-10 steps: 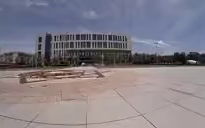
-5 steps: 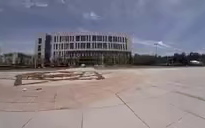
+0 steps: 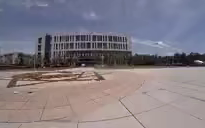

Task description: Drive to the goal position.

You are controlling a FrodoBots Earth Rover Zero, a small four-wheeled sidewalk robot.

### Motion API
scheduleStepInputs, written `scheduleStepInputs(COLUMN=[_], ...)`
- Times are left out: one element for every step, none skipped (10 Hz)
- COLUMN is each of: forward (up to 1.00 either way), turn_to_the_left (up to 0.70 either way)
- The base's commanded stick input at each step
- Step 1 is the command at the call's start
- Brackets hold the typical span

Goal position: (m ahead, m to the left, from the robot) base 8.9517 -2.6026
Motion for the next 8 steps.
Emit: scheduleStepInputs(forward=[0.7,0.7,0.7,0.7,0.7,0.7,0.7,0.7], turn_to_the_left=[0.0,0.0,-0.01,-0.15,-0.14,-0.14,-0.04,0.0])
